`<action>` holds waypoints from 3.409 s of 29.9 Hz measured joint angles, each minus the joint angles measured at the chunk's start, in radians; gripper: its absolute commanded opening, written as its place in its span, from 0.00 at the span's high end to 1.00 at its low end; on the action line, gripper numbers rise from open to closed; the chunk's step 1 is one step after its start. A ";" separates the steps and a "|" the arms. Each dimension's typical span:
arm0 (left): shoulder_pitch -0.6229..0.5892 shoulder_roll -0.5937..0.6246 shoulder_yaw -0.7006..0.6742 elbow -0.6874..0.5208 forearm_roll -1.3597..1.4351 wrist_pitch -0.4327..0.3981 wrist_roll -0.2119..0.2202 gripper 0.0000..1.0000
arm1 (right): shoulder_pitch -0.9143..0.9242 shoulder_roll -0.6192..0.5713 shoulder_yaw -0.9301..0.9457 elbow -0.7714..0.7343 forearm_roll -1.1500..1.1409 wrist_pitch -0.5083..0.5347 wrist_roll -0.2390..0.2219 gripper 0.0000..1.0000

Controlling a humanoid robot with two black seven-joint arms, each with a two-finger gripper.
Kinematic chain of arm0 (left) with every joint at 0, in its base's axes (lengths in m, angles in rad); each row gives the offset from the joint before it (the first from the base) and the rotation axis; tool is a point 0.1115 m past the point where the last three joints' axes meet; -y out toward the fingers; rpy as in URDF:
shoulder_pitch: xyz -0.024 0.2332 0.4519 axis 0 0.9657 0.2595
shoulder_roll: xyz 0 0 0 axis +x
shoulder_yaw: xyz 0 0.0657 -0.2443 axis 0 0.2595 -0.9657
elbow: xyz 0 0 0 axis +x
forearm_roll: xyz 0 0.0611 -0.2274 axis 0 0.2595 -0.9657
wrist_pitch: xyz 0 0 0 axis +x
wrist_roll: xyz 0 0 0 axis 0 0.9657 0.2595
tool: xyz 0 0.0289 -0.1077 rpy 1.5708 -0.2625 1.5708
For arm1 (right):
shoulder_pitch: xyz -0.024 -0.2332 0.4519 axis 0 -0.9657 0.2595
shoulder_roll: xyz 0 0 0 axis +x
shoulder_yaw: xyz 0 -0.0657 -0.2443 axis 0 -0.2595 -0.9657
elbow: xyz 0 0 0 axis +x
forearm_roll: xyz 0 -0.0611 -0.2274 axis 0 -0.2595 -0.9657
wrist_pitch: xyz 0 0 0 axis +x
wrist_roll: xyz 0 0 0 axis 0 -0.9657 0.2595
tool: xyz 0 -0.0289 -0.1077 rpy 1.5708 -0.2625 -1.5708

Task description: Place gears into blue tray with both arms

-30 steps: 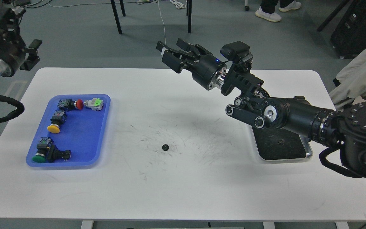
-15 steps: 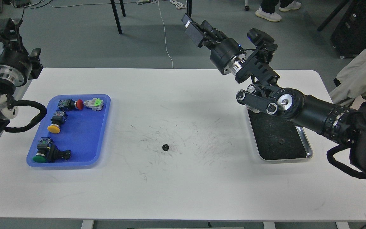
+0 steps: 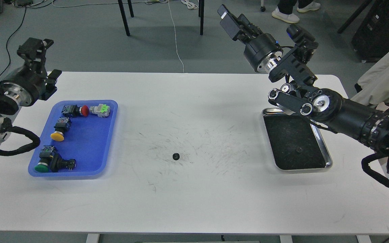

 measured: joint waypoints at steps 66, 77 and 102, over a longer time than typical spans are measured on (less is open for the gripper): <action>-0.122 -0.025 0.073 0.263 -0.057 -0.177 -0.149 0.05 | -0.039 -0.090 0.013 0.042 0.000 0.000 0.003 0.08; -0.071 -0.033 0.077 0.229 -0.140 -0.192 -0.149 0.11 | -0.044 -0.088 0.013 0.041 0.000 0.000 0.003 0.08; 0.021 0.029 0.053 -0.097 -0.118 0.071 -0.149 0.16 | -0.064 -0.088 0.019 0.042 0.000 0.000 0.003 0.09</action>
